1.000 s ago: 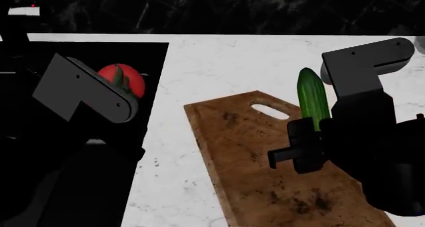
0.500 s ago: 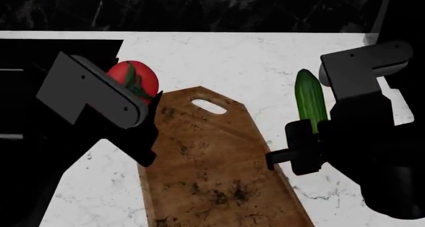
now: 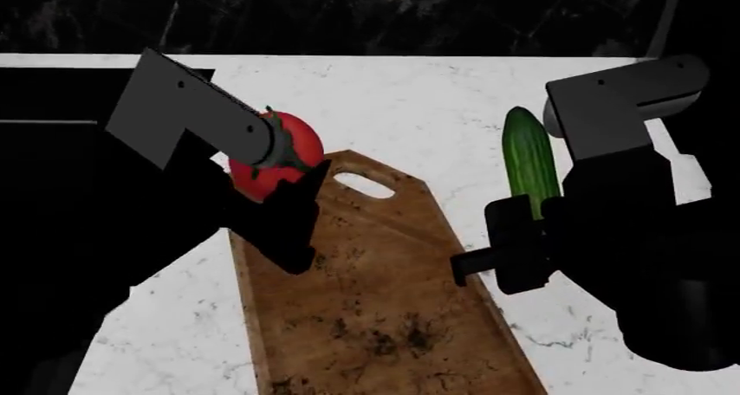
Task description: Pick the vegetables from the sink and place them on the cutting board.
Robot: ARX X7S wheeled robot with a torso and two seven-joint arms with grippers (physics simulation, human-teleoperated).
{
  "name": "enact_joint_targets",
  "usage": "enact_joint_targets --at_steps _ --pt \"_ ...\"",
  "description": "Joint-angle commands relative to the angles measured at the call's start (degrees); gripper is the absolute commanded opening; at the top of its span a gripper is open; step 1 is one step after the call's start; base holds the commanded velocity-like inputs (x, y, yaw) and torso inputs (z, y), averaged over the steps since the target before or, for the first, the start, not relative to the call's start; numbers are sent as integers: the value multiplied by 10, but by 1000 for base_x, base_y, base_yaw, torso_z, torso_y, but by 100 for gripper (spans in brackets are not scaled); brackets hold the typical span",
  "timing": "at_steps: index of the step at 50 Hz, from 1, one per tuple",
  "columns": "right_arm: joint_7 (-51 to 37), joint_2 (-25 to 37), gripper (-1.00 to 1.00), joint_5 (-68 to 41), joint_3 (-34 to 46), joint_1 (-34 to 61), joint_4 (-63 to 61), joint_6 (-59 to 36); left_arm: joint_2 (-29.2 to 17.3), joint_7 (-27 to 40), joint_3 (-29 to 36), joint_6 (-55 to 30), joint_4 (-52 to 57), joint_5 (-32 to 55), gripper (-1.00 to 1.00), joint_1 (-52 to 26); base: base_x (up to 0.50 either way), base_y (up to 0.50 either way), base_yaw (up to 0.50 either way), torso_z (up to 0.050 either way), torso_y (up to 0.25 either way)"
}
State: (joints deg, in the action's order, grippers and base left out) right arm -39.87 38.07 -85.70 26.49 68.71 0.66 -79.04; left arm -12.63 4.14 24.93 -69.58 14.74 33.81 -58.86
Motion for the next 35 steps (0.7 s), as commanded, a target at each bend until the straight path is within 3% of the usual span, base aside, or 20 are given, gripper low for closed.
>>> enact_joint_targets --at_steps 1,14,35 --pt "32 -4 -100 30 13 4 15 14 43 -15 -25 39 -136 14 -100 -26 0 0 0 0 0" --pt "56 -12 -100 56 31 10 27 34 43 -64 21 135 -312 -37 -100 -39 0 0 0 0 1" --pt "71 -10 -100 63 38 4 32 52 42 -67 52 146 -326 -41 -100 -10 0 0 0 1 1"
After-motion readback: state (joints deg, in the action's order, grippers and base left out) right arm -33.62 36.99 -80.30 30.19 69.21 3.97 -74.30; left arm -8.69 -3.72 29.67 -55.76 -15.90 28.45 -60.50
